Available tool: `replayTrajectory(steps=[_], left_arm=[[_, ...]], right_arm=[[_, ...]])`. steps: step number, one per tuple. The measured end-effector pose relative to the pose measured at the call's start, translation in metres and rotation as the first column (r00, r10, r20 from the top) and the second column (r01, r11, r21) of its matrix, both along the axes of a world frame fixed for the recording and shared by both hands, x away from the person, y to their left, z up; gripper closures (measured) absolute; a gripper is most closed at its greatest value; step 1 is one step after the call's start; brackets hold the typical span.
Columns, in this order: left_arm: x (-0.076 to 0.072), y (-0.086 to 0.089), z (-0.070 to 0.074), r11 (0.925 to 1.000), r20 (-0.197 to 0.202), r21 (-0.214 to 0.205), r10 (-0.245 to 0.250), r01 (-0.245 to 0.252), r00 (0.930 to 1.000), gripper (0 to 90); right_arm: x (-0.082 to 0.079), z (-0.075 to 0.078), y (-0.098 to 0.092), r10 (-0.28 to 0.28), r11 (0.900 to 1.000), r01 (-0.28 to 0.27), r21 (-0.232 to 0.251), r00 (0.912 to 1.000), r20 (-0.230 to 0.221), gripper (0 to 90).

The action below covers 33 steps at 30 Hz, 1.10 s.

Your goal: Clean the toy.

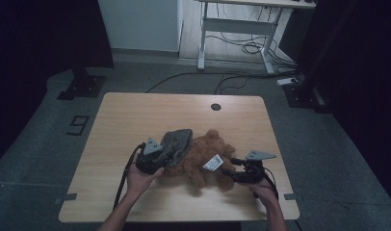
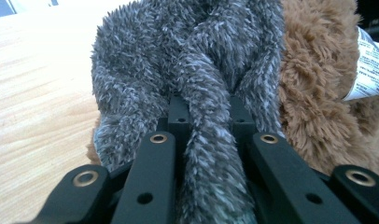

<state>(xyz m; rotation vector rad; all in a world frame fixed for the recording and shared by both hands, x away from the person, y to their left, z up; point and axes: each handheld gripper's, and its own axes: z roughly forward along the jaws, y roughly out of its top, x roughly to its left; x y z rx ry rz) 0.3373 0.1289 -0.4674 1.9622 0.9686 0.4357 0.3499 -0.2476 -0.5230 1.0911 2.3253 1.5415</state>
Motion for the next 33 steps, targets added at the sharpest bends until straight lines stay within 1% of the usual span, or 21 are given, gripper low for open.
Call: replayTrajectory(steps=[3,6,9,11,13,15,17,19,20,22,25,26,27,28,30,33], left_arm=[[-0.007,0.001,-0.003,0.9999,0.004,-0.004,-0.010,0.010,0.9999,77.2],[-0.013,0.002,-0.006,0.9998,0.005,-0.010,-0.020,0.020,0.9998,77.2],[-0.020,0.003,-0.008,0.9994,0.006,-0.006,-0.034,0.034,0.9994,77.1],[-0.023,0.004,-0.009,0.9992,0.005,-0.011,-0.038,0.038,0.9993,77.1],[-0.025,0.004,-0.010,0.9984,-0.004,-0.021,-0.052,0.052,0.9986,77.1],[-0.026,0.001,-0.010,0.9979,-0.003,-0.015,-0.063,0.063,0.9980,77.1],[-0.024,-0.003,-0.009,0.9979,0.001,-0.002,-0.065,0.065,0.9979,77.1],[-0.020,-0.007,-0.007,0.9980,-0.002,-0.002,-0.063,0.063,0.9980,77.1],[-0.017,-0.009,-0.006,0.9982,-0.001,0.004,-0.060,0.060,0.9982,77.1],[-0.007,-0.014,-0.003,0.9986,0.002,0.022,-0.048,0.048,0.9989,77.1],[0.007,-0.016,0.004,0.9992,-0.018,0.019,-0.035,0.035,0.9992,76.9],[0.011,-0.016,0.008,0.9995,-0.029,0.012,-0.031,0.031,0.9991,76.9],[0.013,-0.017,0.013,0.9995,-0.031,0.005,-0.030,0.030,0.9991,76.9],[0.015,-0.021,0.021,0.9995,-0.025,-0.005,-0.030,0.030,0.9992,77.0],[0.015,-0.031,0.030,0.9987,-0.010,0.005,-0.051,0.051,0.9987,77.2],[0.016,-0.061,0.038,0.9941,-0.005,0.032,-0.104,0.104,0.9946,77.2]], right_arm=[[-0.002,0.004,0.002,0.008,0.9999,-0.008,0.015,0.9999,0.008,27.1],[-0.001,0.004,0.013,0.039,0.9992,-0.039,0.002,0.9992,0.008,27.8],[0.000,0.000,0.029,0.081,0.9962,-0.081,-0.034,0.9967,0.005,39.6],[0.001,-0.004,0.035,0.088,0.9948,-0.089,-0.050,0.9961,-0.010,47.5],[0.002,-0.007,0.036,0.069,0.9961,-0.070,-0.053,0.9971,-0.032,52.1],[0.004,-0.009,0.037,0.039,0.9972,-0.042,-0.062,0.9982,-0.044,54.7],[0.007,-0.011,0.039,0.009,0.9969,-0.013,-0.078,0.9986,-0.052,55.9],[0.011,-0.014,0.040,-0.015,0.9967,0.011,-0.080,0.9984,-0.055,56.8],[0.013,-0.015,0.040,-0.028,0.9964,0.024,-0.082,0.9981,-0.055,57.1],[0.016,-0.017,0.038,-0.044,0.9968,0.040,-0.069,0.9971,-0.062,57.5],[0.017,-0.017,0.035,-0.056,0.9971,0.053,-0.054,0.9968,-0.058,58.5],[0.017,-0.016,0.034,-0.055,0.9973,0.052,-0.051,0.9967,-0.059,58.8],[0.017,-0.016,0.033,-0.053,0.9977,0.050,-0.047,0.9968,-0.060,59.1],[0.016,-0.016,0.033,-0.051,0.9979,0.048,-0.043,0.9968,-0.062,59.4],[0.015,-0.016,0.033,-0.039,0.9981,0.036,-0.049,0.9976,-0.057,59.6],[0.012,-0.016,0.034,-0.013,0.9977,0.011,-0.067,0.9991,-0.040,59.5]])
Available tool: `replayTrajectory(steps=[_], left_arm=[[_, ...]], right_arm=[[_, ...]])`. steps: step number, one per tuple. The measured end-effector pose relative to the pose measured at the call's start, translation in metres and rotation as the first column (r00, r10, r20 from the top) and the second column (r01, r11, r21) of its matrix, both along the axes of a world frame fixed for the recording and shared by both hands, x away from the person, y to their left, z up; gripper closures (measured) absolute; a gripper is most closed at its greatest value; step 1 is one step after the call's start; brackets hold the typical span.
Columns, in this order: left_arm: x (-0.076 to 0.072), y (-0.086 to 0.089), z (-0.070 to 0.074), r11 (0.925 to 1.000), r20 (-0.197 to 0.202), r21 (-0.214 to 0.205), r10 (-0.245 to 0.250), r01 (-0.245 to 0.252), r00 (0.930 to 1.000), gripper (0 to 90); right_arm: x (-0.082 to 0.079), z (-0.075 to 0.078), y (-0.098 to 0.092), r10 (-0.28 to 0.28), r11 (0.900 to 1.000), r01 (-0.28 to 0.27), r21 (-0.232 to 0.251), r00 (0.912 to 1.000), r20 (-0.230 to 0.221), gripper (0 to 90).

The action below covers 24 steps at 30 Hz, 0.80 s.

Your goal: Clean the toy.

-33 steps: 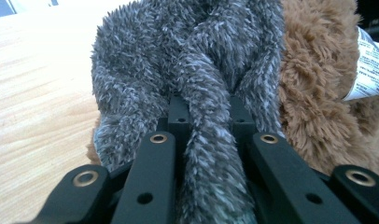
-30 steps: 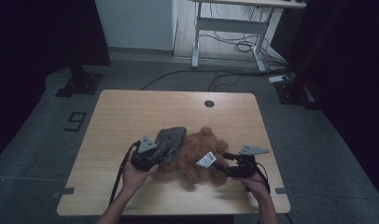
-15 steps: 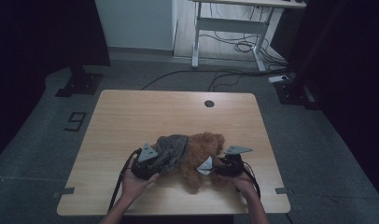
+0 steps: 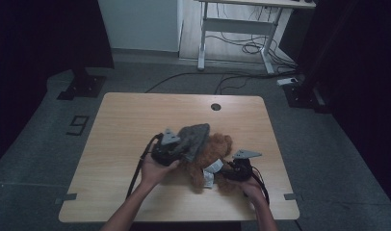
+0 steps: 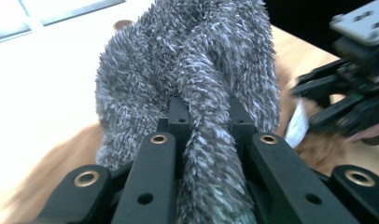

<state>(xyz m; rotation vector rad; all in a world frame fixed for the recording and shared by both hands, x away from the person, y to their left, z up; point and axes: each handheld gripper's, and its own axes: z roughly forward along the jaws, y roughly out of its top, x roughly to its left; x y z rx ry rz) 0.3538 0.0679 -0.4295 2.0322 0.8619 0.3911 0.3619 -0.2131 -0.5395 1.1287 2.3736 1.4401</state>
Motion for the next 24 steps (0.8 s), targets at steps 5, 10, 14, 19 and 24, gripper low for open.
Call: replayTrajectory(steps=[5,10,14,19,24], left_arm=[[0.007,-0.048,-0.010,0.9977,-0.030,0.048,-0.046,0.047,0.9985,76.9],[0.008,-0.042,-0.022,0.9992,-0.023,0.036,-0.020,0.021,0.9995,77.2],[0.007,-0.011,-0.019,0.9979,-0.014,0.054,0.038,-0.037,0.9992,77.3],[0.003,0.025,-0.019,0.9974,-0.029,0.010,0.072,-0.071,0.9970,77.4],[-0.005,0.049,-0.017,0.9944,-0.006,-0.009,0.105,-0.105,0.9944,77.3]], right_arm=[[-0.004,0.000,-0.001,0.012,0.9999,-0.012,-0.003,0.9999,0.001,59.5],[-0.003,-0.004,-0.005,0.009,1.0000,-0.009,0.002,0.9999,-0.012,59.6],[-0.003,-0.004,-0.006,0.007,0.9999,-0.006,0.013,0.9999,-0.016,59.6],[-0.002,-0.004,-0.006,0.012,0.9993,-0.011,0.035,0.9996,-0.025,59.6],[-0.003,-0.005,-0.006,0.012,0.9992,-0.011,0.038,0.9996,-0.026,59.6]])
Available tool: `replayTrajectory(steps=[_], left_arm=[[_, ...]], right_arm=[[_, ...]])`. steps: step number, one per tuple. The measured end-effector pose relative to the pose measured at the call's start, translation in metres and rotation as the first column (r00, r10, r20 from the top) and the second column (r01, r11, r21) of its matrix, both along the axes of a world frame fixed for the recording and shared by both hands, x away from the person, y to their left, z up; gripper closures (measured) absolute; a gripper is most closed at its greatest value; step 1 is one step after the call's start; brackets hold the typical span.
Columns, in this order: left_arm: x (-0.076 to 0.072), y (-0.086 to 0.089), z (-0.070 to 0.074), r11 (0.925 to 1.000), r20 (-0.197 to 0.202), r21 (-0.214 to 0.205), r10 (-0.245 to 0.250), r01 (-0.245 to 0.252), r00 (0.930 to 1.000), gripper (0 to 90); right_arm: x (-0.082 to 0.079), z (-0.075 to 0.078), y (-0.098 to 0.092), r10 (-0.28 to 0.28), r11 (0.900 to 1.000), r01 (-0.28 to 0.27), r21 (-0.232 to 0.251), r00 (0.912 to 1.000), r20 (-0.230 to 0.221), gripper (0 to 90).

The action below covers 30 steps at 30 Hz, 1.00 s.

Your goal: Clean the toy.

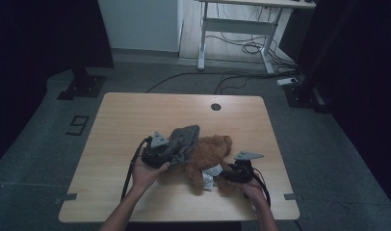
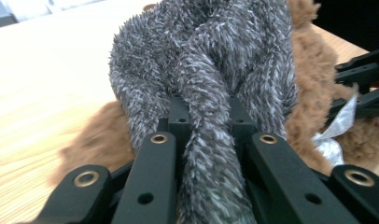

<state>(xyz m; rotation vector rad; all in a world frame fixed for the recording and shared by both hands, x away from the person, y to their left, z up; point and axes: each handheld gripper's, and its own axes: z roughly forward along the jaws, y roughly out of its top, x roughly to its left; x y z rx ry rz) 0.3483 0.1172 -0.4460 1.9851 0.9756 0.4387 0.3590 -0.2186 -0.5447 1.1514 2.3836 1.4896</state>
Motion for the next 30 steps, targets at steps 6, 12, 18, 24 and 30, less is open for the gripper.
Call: replayTrajectory(steps=[6,12,18,24,30], left_arm=[[-0.003,0.027,-0.003,0.9987,-0.010,-0.013,0.050,-0.050,0.9987,77.3],[-0.003,0.050,-0.018,0.9951,-0.046,-0.006,0.099,-0.099,0.9941,77.3],[0.000,0.060,-0.044,0.9918,-0.105,0.004,0.128,-0.128,0.9863,77.6],[0.011,0.064,-0.067,0.9893,-0.178,0.013,0.145,-0.145,0.9732,77.7],[0.017,0.068,-0.047,0.9889,-0.149,-0.006,0.146,-0.148,0.9780,77.6]], right_arm=[[0.000,0.000,-0.001,0.000,1.0000,0.000,0.003,1.0000,-0.003,59.6],[0.000,-0.001,-0.001,0.000,1.0000,0.000,0.001,1.0000,-0.006,59.6],[0.001,-0.002,-0.001,-0.001,1.0000,0.001,0.002,1.0000,-0.009,59.7],[0.001,-0.002,0.000,-0.003,1.0000,0.003,0.001,0.9999,-0.011,59.7],[0.003,-0.003,-0.001,-0.007,1.0000,0.007,0.001,0.9999,-0.015,59.7]])
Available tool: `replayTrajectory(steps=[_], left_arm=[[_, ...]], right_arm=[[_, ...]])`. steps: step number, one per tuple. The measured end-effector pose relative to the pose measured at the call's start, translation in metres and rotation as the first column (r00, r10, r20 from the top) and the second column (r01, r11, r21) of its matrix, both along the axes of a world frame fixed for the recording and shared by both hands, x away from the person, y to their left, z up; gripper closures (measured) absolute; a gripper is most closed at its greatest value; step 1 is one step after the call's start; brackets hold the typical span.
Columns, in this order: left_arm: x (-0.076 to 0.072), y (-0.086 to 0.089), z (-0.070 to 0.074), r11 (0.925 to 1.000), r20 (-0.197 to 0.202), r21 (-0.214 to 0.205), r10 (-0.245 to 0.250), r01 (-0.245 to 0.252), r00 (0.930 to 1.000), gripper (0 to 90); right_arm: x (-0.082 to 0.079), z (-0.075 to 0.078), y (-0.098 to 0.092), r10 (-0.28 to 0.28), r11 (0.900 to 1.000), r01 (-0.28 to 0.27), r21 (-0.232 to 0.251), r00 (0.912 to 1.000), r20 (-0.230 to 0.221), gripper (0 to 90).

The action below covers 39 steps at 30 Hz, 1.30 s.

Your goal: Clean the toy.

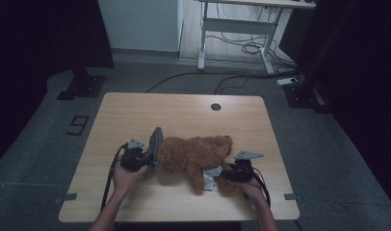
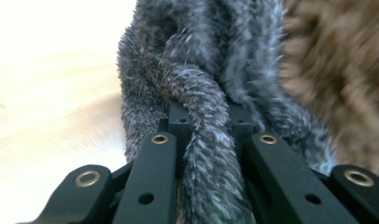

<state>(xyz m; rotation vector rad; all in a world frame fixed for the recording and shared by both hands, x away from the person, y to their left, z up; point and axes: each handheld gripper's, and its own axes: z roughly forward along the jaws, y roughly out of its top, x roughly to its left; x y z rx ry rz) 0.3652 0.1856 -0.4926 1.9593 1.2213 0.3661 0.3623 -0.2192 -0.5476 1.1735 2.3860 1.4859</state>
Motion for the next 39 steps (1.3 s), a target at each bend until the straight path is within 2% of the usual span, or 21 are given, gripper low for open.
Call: replayTrajectory(steps=[3,5,8,10,13,16,20,23,25,27,29,33,39], left_arm=[[0.000,-0.001,0.023,0.9999,0.054,-0.009,-0.005,0.006,0.9985,77.5],[-0.002,-0.007,0.041,0.9997,0.097,-0.015,-0.020,0.021,0.9951,77.5],[-0.005,-0.029,0.064,0.9972,0.153,-0.023,-0.067,0.072,0.9859,77.4],[-0.004,-0.048,0.073,0.9929,0.169,-0.013,-0.114,0.118,0.9790,77.4],[0.000,-0.084,0.079,0.9840,0.166,0.010,-0.177,0.178,0.9700,77.4],[0.009,-0.121,0.077,0.9739,0.148,0.054,-0.226,0.220,0.9628,77.3],[0.022,-0.154,0.057,0.9662,0.087,0.104,-0.245,0.236,0.9655,77.4],[0.023,-0.155,0.050,0.9679,0.094,0.110,-0.237,0.226,0.9671,77.5],[0.023,-0.149,0.050,0.9699,0.094,0.107,-0.229,0.219,0.9689,77.6],[0.022,-0.142,0.051,0.9719,0.095,0.122,-0.213,0.201,0.9724,77.5],[0.022,-0.130,0.051,0.9733,0.094,0.136,-0.198,0.185,0.9757,77.6],[0.021,-0.108,0.052,0.9806,0.098,0.122,-0.166,0.154,0.9813,77.4],[0.019,-0.081,0.057,0.9863,0.112,0.126,-0.121,0.107,0.9863,77.4]], right_arm=[[0.001,0.000,0.001,-0.006,1.0000,0.006,-0.001,1.0000,-0.001,59.5],[0.001,0.000,0.001,-0.008,1.0000,0.008,-0.001,1.0000,0.001,59.4],[0.001,0.000,0.001,-0.011,0.9999,0.011,0.000,0.9999,0.000,59.2],[0.001,0.000,0.001,-0.012,0.9999,0.012,0.000,0.9999,0.000,59.1],[0.001,0.000,0.001,-0.012,0.9999,0.012,0.000,0.9999,-0.001,59.0],[0.001,0.000,0.001,-0.010,0.9999,0.010,-0.004,0.9999,0.001,59.0],[0.001,0.000,0.000,-0.007,1.0000,0.007,-0.005,1.0000,0.003,59.0],[0.001,0.000,0.000,-0.010,0.9999,0.010,-0.009,0.9999,0.001,58.9],[0.001,0.000,0.000,-0.009,0.9999,0.009,-0.007,1.0000,0.004,59.0],[0.001,0.000,0.001,-0.009,0.9999,0.009,-0.008,0.9999,0.006,59.0],[0.001,0.000,0.001,-0.012,0.9999,0.012,-0.006,0.9999,0.002,58.9],[0.001,-0.001,0.001,-0.008,1.0000,0.008,0.001,1.0000,-0.002,58.7],[0.000,-0.001,0.002,-0.008,1.0000,0.008,0.001,1.0000,-0.003,58.6]])
